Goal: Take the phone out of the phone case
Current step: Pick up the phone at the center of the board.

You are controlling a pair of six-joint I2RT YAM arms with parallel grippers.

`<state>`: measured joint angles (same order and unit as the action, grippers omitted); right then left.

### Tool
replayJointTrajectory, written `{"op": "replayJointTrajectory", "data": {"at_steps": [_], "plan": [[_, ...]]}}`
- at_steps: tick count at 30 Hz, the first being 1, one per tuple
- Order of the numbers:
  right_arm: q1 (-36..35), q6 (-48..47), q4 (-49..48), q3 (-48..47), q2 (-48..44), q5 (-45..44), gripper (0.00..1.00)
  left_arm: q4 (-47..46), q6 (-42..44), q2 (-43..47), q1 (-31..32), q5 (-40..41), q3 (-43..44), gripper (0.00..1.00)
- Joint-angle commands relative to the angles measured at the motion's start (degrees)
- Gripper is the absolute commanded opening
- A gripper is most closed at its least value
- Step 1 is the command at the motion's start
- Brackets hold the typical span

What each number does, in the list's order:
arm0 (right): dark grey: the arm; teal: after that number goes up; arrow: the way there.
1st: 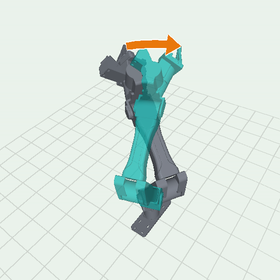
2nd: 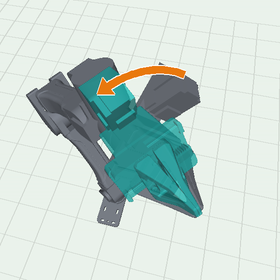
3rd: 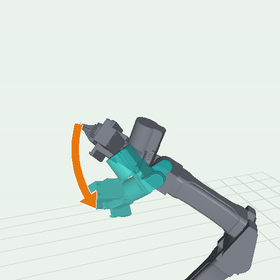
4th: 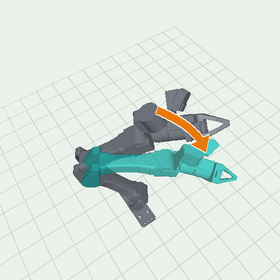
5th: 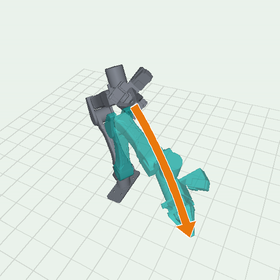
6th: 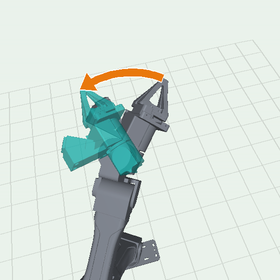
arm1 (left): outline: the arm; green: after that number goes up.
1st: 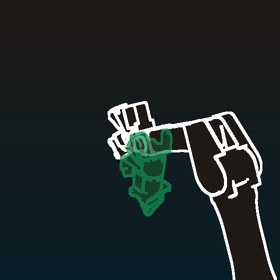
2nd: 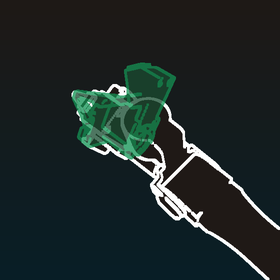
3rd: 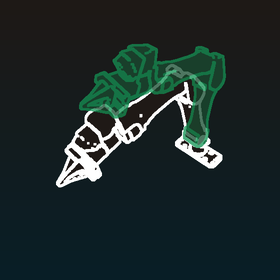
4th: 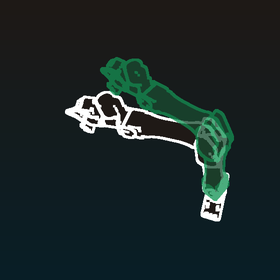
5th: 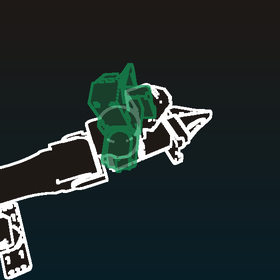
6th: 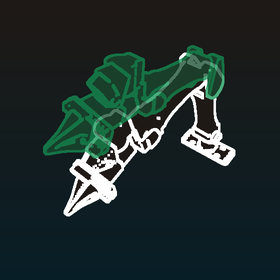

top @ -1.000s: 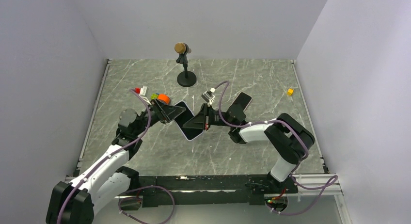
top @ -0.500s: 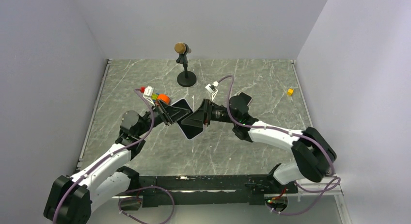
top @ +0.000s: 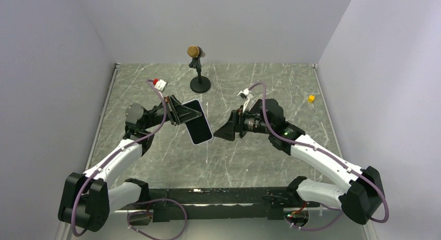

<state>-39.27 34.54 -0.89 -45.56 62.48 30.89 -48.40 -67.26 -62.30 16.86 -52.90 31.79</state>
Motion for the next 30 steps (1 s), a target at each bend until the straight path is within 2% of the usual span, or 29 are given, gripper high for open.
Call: {"op": "replayJointTrajectory", "data": {"at_steps": [1, 4, 6, 12, 17, 19, 22, 23, 25, 27, 30], "plan": [[-0.70, -1.44, -3.05, 0.57, 0.50, 11.01, 0.73, -6.41, -2.79, -0.60, -1.21, -5.84, 3.94, 0.00], [-0.99, -1.61, -4.02, -1.25, 3.22, 13.79, 0.57, -5.44, -2.51, -1.06, -1.31, -6.63, 4.64, 0.00], [-1.03, -0.29, -8.32, -1.42, 4.33, 16.22, 0.51, -4.82, -2.28, -1.15, -1.37, -6.79, 4.98, 0.00], [-2.79, 3.84, -17.85, -1.35, 6.62, 21.08, 0.51, -1.30, -0.17, -0.14, -1.31, -6.82, 5.94, 0.00], [-4.59, 3.70, -18.53, -2.22, 9.52, 19.98, 0.54, -1.60, -2.29, 0.08, -1.37, -8.14, 6.55, 0.00], [-5.15, 3.22, -19.09, -2.51, 9.69, 19.94, 0.42, -3.25, -3.97, 0.17, -1.31, -8.74, 6.38, 0.00], [-5.29, 1.58, -19.76, -2.25, 9.78, 20.81, 0.10, -4.46, -6.14, 0.66, -1.36, -9.90, 6.65, 0.00], [-5.29, 0.83, -20.77, -1.76, 9.80, 21.62, 0.00, -4.62, -7.60, 0.64, -1.31, -10.39, 6.70, 0.00], [-5.27, -0.71, -25.88, 0.41, 9.41, 24.00, 0.00, -8.11, -12.83, -0.03, -1.33, -11.57, 6.42, 0.00], [-5.46, -2.76, -29.91, 1.91, 8.99, 25.99, 0.00, -15.65, -20.82, -1.23, -1.31, -13.24, 5.32, 0.00], [-5.83, -8.55, -27.20, -0.64, 10.56, 27.16, 0.00, -29.85, -33.88, -2.95, -1.26, -13.48, 3.13, 0.00]]}}
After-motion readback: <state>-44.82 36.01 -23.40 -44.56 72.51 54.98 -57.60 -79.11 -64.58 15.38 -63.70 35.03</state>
